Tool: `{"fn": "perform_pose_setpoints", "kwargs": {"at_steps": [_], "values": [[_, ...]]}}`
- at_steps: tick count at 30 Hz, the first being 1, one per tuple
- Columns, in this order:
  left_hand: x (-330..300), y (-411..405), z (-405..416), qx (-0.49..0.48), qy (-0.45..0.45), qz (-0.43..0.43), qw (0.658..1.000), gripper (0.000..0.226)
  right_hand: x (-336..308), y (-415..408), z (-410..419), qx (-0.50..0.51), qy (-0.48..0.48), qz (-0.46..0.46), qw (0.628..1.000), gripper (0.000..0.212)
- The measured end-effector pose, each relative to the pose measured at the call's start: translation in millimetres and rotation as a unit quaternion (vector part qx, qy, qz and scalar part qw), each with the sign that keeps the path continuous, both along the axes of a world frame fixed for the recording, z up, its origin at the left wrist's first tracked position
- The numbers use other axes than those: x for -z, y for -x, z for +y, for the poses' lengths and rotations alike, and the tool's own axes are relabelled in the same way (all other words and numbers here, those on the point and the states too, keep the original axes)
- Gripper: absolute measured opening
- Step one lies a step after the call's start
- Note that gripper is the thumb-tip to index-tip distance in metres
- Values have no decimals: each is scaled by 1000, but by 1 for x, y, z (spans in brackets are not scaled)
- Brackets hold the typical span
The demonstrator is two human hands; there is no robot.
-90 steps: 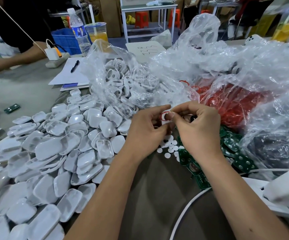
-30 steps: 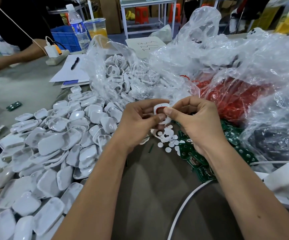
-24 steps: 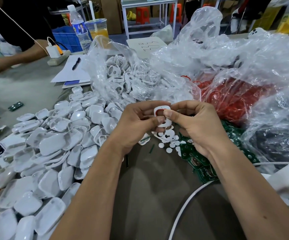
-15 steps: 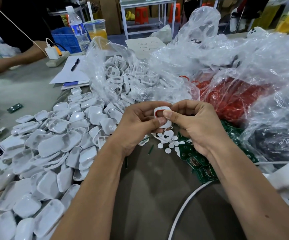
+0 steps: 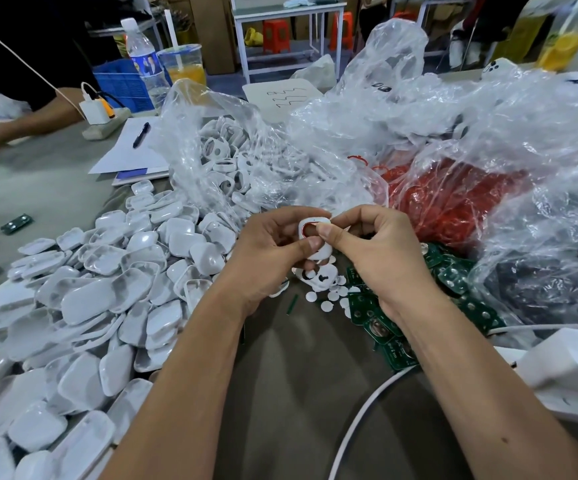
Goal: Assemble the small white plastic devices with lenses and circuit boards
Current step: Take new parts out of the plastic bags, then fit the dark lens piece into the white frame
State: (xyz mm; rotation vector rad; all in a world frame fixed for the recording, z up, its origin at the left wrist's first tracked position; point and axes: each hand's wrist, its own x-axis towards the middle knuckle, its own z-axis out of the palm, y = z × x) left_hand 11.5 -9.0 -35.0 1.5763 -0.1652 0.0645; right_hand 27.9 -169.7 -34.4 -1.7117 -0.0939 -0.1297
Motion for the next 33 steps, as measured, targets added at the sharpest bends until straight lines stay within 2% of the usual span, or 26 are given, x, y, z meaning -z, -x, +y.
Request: {"fn": "perform_pose_setpoints", "kwargs": {"at_steps": [3,7,13,18,23,27,30,33], "values": [[1,-2,0,-25,1,4,1000,28,-1,-3,0,-7,-12,29,999,27],[2,-3,0,-64,-17,-12,998,31,1,-7,-1,-25,-69,68,995,17],[3,-7,2,-121,13,-37,992,24,7,-6,1,-72,12,29,997,47],[2,-7,4,-151,55,-28,987,21,6,-4,2,-83,-8,-25,996,39],[0,-6,6,-126,106,-44,985,18,2,-1,3,-82,-52,-26,995,27],[-1,-5,7,-121,82,-57,988,17,1,1,3,-72,-98,-15,992,19],[-3,-4,9,-134,75,-50,987,14,0,2,2,-79,-64,-40,994,18],[-6,-3,9,-124,76,-29,989,16,-2,5,3,-57,0,-115,992,27]]}}
